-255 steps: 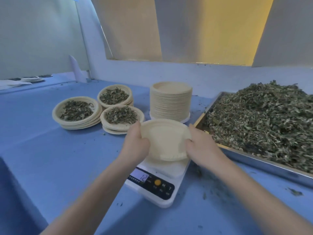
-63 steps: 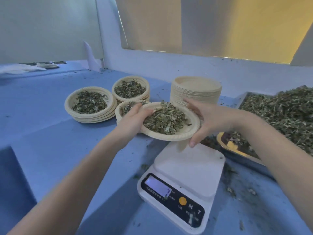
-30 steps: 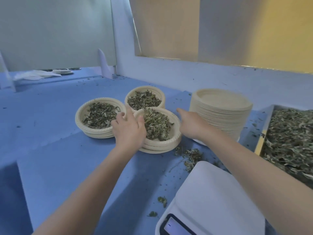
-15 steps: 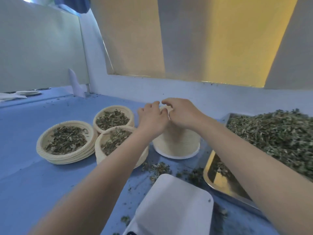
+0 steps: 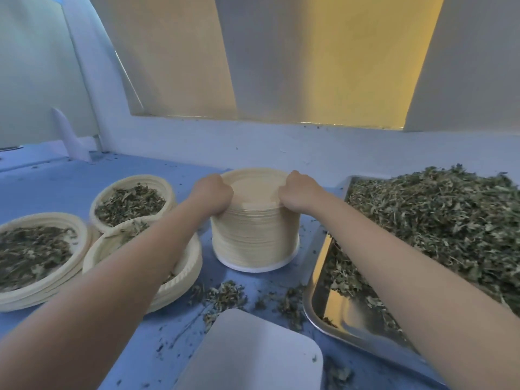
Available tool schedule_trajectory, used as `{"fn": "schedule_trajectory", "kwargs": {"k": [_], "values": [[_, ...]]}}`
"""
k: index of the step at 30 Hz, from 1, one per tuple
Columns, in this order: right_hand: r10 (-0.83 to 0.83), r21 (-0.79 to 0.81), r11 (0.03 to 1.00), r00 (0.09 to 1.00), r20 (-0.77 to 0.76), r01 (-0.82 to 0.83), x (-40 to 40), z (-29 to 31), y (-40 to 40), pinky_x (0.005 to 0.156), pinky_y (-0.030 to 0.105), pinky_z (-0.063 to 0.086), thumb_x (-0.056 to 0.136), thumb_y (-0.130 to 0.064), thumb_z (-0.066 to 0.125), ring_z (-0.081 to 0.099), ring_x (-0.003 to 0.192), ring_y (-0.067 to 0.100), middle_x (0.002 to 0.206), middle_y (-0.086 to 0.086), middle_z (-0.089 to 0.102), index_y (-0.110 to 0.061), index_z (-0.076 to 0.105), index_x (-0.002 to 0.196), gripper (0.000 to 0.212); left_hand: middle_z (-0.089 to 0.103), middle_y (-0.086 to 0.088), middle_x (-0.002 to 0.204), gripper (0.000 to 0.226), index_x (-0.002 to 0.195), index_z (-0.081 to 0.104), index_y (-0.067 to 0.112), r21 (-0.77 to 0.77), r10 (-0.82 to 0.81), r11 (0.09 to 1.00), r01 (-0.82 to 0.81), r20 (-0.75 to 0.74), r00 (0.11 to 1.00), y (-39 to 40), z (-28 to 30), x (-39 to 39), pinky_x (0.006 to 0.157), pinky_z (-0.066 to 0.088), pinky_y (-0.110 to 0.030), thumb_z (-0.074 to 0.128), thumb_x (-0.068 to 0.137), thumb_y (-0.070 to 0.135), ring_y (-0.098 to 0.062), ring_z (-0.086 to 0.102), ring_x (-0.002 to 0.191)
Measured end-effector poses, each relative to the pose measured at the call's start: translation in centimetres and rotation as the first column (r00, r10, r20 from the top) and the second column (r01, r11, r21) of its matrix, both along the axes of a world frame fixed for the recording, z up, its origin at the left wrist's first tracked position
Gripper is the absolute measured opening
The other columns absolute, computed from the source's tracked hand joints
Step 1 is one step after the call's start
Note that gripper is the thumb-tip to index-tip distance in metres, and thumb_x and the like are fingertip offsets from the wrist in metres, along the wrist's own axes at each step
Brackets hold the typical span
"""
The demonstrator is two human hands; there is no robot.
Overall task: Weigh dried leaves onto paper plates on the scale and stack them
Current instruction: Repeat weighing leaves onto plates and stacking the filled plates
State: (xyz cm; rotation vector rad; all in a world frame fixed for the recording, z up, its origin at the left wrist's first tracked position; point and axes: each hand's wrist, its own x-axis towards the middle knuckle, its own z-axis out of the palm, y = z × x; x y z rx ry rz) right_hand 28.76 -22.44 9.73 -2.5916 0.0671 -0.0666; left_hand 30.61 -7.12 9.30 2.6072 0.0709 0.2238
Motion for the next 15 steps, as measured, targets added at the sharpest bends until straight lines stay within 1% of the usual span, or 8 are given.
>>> {"fn": "schedule_trajectory", "kwargs": {"k": [3,5,6,7,8,10,13,15], "values": [[-0.001,-0.036,0.999,1.0,-0.001,0.001,0.3,0.3,0.3,0.048,0.025,0.019,0.096,-0.008,0.034,0.032,0.063,0.015,0.077,0.006,0.03,0.004,0.035,0.124,0.03,0.048,-0.025,0.128,0.031,0.119,0.047,-0.008,0.0,-0.032,0.999,0.032,0.004,0.999,0.0,0.6,-0.3,0.095,0.036,-0.036,0.032,0.093,-0.001,-0.036,0.045,0.119],[0.003,-0.031,1.0,1.0,0.013,-0.003,0.5,0.6,0.4,0.05,0.025,0.021,0.096,-0.007,0.033,0.038,0.078,0.023,0.091,0.014,0.036,0.005,0.028,0.132,0.039,0.05,-0.025,0.124,0.025,0.107,0.05,-0.009,-0.002,-0.057,0.998,0.057,0.016,0.998,-0.1,1.1,-0.4,0.086,0.041,-0.037,0.031,0.092,-0.002,-0.036,0.049,0.11],[0.0,-0.03,1.0,1.0,0.016,0.0,0.6,0.9,0.4,0.051,0.026,0.023,0.096,-0.007,0.033,0.038,0.084,0.024,0.1,0.018,0.037,0.005,0.026,0.135,0.041,0.051,-0.026,0.121,0.02,0.095,0.05,-0.006,0.0,-0.069,0.998,0.07,0.022,0.997,-0.1,1.5,-0.6,0.076,0.042,-0.036,0.031,0.092,-0.002,-0.034,0.052,0.102],[-0.006,-0.026,1.0,1.0,0.02,0.006,0.6,1.2,0.3,0.054,0.026,0.025,0.096,-0.006,0.033,0.039,0.086,0.024,0.105,0.021,0.038,0.005,0.025,0.136,0.043,0.052,-0.026,0.12,0.018,0.086,0.048,-0.003,-0.002,-0.077,0.997,0.077,0.028,0.997,-0.2,1.9,-0.6,0.068,0.041,-0.033,0.031,0.091,-0.002,-0.032,0.053,0.098],[-0.008,-0.018,1.0,1.0,0.026,0.009,0.7,1.6,0.3,0.055,0.026,0.027,0.096,-0.005,0.032,0.04,0.083,0.022,0.109,0.022,0.039,0.004,0.023,0.138,0.044,0.051,-0.027,0.121,0.018,0.085,0.048,-0.002,-0.007,-0.081,0.997,0.081,0.034,0.996,-0.3,2.2,-0.7,0.067,0.041,-0.034,0.031,0.091,-0.003,-0.034,0.052,0.102],[-0.006,0.005,1.0,0.999,0.042,0.005,0.7,2.3,0.1,0.053,0.026,0.027,0.096,-0.005,0.032,0.041,0.08,0.02,0.116,0.024,0.04,0.004,0.017,0.142,0.048,0.05,-0.027,0.123,0.019,0.096,0.05,-0.002,-0.011,-0.075,0.997,0.075,0.027,0.997,-0.5,2.9,-0.8,0.08,0.041,-0.036,0.032,0.091,-0.003,-0.038,0.048,0.115],[-0.008,0.006,1.0,0.997,0.073,0.008,0.1,3.3,-0.3,0.064,0.028,0.034,0.096,-0.004,0.033,0.044,0.098,0.026,0.136,0.022,0.036,0.0,0.015,0.144,0.051,0.048,-0.027,0.125,0.017,0.09,0.048,0.0,-0.049,-0.078,0.996,0.079,0.027,0.997,-0.8,3.9,-1.4,0.09,0.039,-0.037,0.031,0.091,-0.004,-0.039,0.043,0.12],[-0.006,-0.003,1.0,0.995,0.095,0.006,-0.7,3.9,-0.5,0.066,0.029,0.035,0.096,-0.004,0.033,0.044,0.1,0.028,0.141,0.019,0.033,-0.002,0.014,0.145,0.053,0.049,-0.026,0.123,0.018,0.093,0.05,-0.003,-0.067,-0.078,0.994,0.081,0.045,0.996,-1.0,4.6,-2.2,0.094,0.039,-0.037,0.031,0.091,-0.004,-0.039,0.043,0.12]]}}
